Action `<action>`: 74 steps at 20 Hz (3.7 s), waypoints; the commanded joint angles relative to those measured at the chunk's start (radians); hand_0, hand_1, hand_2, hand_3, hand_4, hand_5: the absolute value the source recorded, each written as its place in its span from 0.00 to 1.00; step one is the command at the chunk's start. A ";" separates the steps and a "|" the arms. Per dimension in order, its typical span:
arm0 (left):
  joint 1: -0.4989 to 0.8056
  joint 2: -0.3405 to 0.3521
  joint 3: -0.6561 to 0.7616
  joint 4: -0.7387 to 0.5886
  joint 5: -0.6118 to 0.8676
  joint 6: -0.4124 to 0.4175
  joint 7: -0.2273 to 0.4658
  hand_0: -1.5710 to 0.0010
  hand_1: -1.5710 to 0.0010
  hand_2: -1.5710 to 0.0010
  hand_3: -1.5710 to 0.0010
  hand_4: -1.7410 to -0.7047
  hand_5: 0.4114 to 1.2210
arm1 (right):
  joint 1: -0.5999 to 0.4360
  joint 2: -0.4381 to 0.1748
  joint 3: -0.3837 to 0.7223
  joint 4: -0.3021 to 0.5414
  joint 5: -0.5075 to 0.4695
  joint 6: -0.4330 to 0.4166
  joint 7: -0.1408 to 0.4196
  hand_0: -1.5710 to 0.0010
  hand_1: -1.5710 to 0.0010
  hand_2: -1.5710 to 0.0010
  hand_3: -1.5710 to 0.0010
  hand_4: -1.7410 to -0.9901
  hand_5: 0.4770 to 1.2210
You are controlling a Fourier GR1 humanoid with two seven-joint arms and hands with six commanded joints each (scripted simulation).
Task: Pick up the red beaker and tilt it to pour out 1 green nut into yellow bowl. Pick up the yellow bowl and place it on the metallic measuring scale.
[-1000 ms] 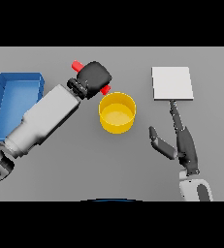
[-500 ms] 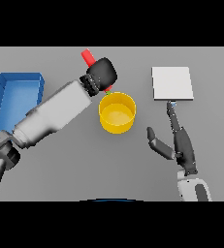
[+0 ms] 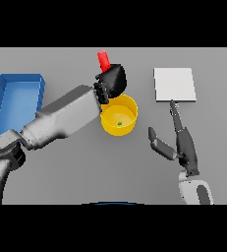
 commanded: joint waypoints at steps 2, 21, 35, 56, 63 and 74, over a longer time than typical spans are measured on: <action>-0.032 0.001 -0.042 -0.001 -0.036 -0.034 -0.035 0.00 0.00 0.00 0.00 0.01 1.00 | 0.003 0.009 0.004 0.007 0.004 -0.006 -0.002 1.00 1.00 1.00 1.00 0.90 0.26; -0.365 0.105 0.383 0.337 0.199 0.001 -0.029 0.00 0.00 0.00 0.11 0.01 1.00 | -0.004 0.001 0.010 -0.003 0.021 -0.012 -0.009 1.00 1.00 1.00 1.00 0.99 0.27; -0.011 0.398 0.964 0.344 0.732 0.276 0.301 0.00 0.00 0.00 0.08 0.00 1.00 | -0.033 0.021 0.010 0.040 0.000 -0.010 -0.001 1.00 1.00 1.00 1.00 0.92 0.23; 0.701 0.239 1.114 -0.408 1.016 0.445 0.608 0.00 0.00 0.00 0.01 0.00 0.84 | -0.007 -0.004 0.016 0.028 0.025 -0.010 -0.022 1.00 1.00 1.00 1.00 0.97 0.23; 0.790 0.270 1.081 -0.497 0.991 0.392 0.611 0.05 0.12 0.14 0.17 0.56 0.45 | 0.006 0.001 0.015 0.017 0.020 -0.011 -0.017 1.00 1.00 1.00 1.00 0.97 0.21; 0.789 0.297 1.037 -0.453 0.971 0.319 0.562 0.90 0.91 0.91 0.92 0.91 0.29 | -0.004 -0.014 0.012 0.028 0.024 -0.004 -0.013 1.00 1.00 1.00 1.00 0.96 0.22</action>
